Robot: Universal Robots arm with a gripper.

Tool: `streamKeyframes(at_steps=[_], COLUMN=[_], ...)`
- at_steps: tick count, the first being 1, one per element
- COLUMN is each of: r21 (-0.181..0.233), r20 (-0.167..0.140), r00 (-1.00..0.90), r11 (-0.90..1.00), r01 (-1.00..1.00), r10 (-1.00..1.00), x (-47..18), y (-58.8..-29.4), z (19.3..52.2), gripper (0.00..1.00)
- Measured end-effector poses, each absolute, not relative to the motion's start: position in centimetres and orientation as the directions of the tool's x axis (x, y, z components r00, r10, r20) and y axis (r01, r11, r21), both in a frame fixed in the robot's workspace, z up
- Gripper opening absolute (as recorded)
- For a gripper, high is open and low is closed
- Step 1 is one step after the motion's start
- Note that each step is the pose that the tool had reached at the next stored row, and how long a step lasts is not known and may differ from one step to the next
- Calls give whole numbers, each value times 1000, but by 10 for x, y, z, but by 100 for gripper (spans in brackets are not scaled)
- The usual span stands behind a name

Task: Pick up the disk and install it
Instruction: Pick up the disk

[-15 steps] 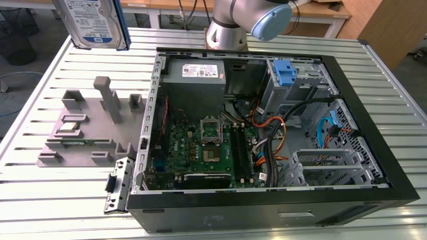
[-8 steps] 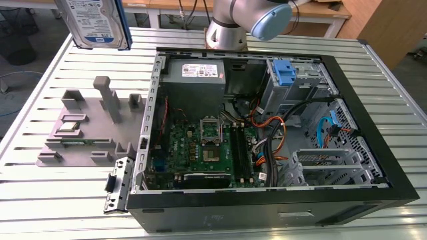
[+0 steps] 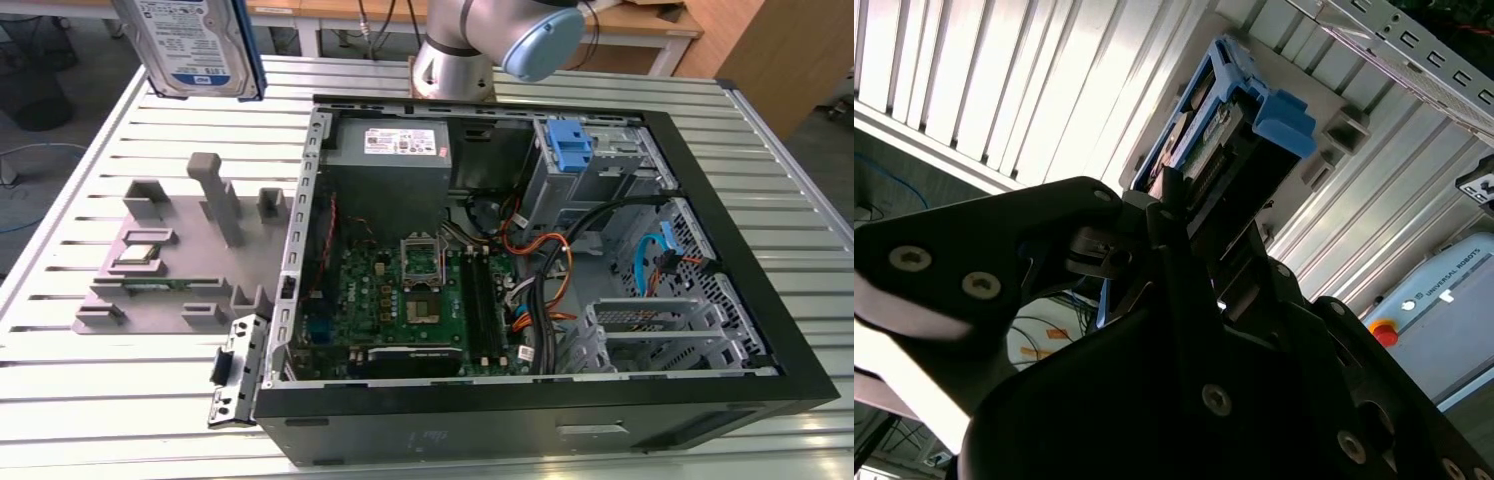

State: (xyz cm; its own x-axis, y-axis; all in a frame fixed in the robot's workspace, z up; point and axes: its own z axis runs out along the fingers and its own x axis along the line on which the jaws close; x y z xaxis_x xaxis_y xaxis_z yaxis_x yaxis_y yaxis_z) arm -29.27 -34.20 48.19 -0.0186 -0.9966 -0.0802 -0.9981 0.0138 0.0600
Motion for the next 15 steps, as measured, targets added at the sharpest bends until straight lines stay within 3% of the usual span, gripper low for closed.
streamKeyframes(at_steps=[15], r21=[60], r20=[-81], r00=[-19], r11=[14], r01=[-998], r10=[-997], x=[-288], y=[-342], z=[482], gripper=[35])
